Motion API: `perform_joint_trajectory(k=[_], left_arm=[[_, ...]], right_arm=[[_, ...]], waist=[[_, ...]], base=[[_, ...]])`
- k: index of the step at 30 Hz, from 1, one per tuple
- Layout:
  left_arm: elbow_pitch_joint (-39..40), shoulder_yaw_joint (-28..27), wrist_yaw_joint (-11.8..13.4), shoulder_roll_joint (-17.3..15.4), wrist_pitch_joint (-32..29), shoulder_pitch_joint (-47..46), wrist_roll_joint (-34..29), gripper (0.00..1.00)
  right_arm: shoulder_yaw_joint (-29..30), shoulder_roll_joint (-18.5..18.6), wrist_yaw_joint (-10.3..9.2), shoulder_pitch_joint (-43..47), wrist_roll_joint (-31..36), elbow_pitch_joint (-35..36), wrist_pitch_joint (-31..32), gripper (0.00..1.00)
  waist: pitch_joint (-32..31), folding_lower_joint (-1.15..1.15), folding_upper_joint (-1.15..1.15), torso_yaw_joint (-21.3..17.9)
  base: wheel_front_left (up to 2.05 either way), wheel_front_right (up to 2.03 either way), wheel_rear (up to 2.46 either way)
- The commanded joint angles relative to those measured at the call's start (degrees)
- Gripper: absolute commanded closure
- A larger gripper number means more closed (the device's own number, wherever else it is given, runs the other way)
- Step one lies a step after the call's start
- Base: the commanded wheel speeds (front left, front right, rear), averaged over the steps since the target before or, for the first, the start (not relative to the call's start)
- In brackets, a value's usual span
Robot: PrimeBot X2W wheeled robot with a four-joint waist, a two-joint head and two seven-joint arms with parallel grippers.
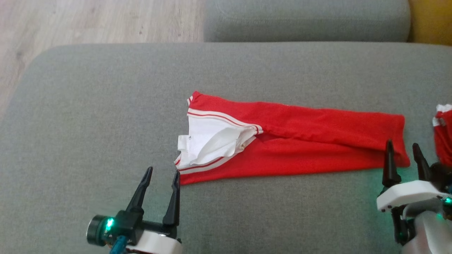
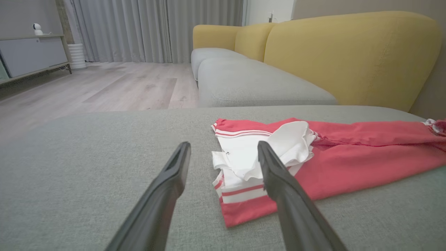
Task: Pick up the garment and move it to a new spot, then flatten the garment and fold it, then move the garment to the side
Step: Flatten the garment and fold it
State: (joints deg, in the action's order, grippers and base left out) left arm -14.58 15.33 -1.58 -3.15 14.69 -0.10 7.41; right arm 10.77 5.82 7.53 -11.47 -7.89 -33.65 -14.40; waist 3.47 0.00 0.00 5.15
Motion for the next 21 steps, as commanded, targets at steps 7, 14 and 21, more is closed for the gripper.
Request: perform_joint_trajectory(k=[7,14,21], left_arm=[[1.76,2.44,0.07,0.26,0.3,-5.78,1.18,0.0],[1.03,4.34,0.9,0.26,0.3,-7.32,2.04,0.0],[0.43,4.46,0.88,0.27,0.3,-7.1,2.19,0.0]], right_arm=[[1.24,5.13,-0.04,-10.57,2.88,-7.83,0.81,0.0],[4.98,5.67,-0.04,-14.3,5.33,-16.83,3.42,0.0],[5.77,3.62,-0.04,-12.31,3.21,-23.6,5.52,0.72]], waist=[[7.53,0.0,0.0,2.09],[9.76,0.0,0.0,3.26],[8.11,0.0,0.0,2.57]], base=[[0.0,0.0,0.0],[0.0,0.0,0.0],[0.0,0.0,0.0]])
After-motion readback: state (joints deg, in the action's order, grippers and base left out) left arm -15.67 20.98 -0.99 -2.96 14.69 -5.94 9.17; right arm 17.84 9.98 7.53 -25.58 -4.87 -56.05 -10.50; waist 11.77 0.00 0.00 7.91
